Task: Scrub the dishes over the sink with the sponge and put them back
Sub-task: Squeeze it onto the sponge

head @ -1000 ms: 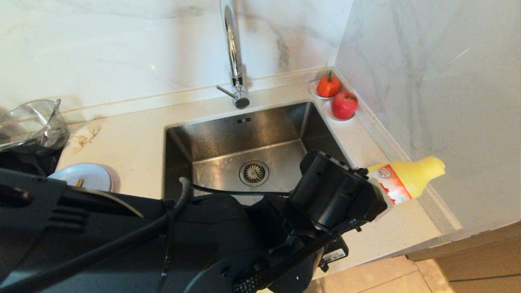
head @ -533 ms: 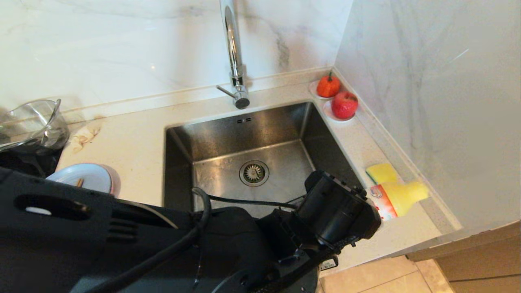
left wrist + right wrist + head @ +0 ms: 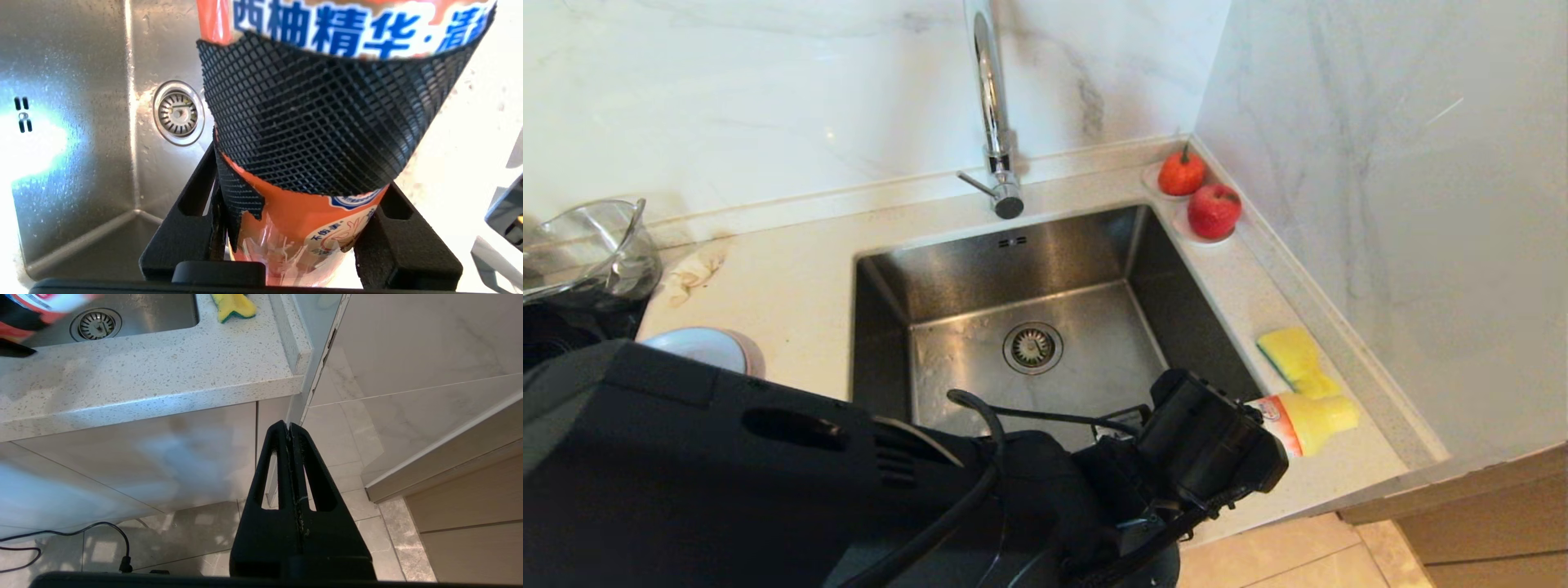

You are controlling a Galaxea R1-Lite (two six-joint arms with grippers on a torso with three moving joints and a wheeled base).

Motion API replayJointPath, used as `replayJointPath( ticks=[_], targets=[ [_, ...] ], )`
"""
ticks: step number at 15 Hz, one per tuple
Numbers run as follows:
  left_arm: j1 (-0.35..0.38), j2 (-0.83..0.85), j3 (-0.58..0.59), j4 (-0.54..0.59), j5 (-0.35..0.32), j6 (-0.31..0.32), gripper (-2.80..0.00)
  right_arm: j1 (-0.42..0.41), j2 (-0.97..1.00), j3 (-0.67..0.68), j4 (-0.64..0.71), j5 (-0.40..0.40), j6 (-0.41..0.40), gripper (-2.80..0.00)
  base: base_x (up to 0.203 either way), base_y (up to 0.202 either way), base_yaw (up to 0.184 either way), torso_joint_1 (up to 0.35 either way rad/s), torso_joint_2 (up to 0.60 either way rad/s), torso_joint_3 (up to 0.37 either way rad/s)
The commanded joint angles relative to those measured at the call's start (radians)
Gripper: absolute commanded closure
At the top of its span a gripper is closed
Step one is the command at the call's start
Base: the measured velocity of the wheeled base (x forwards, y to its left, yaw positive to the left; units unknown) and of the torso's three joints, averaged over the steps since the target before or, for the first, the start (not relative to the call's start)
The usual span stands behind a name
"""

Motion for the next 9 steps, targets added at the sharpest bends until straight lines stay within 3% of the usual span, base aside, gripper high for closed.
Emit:
replayJointPath(
  ticks=[1,4,7,9],
  targets=[
    [0.002,0.043,-0.040,0.006,0.006,0.014,0.00,0.000,0.000,0.001,0.000,0.001,0.000,0.00,0.000,0.000,0.000,0.000,0.00,0.000],
    [0.012,0.058,-0.063,0.036,0.011,0.017,0.00,0.000,0.000,0.001,0.000,0.001,-0.001,0.00,0.000,0.000,0.000,0.000,0.00,0.000],
    [0.014,0.097,-0.120,0.101,0.072,0.025,0.00,0.000,0.000,-0.001,0.000,0.001,0.001,0.00,0.000,0.000,0.000,0.000,0.00,0.000],
    [0.016,0.117,-0.165,0.113,0.076,0.024,0.00,0.000,0.000,-0.001,0.000,0.001,-0.001,0.00,0.000,0.000,0.000,0.000,0.00,0.000]
  ],
)
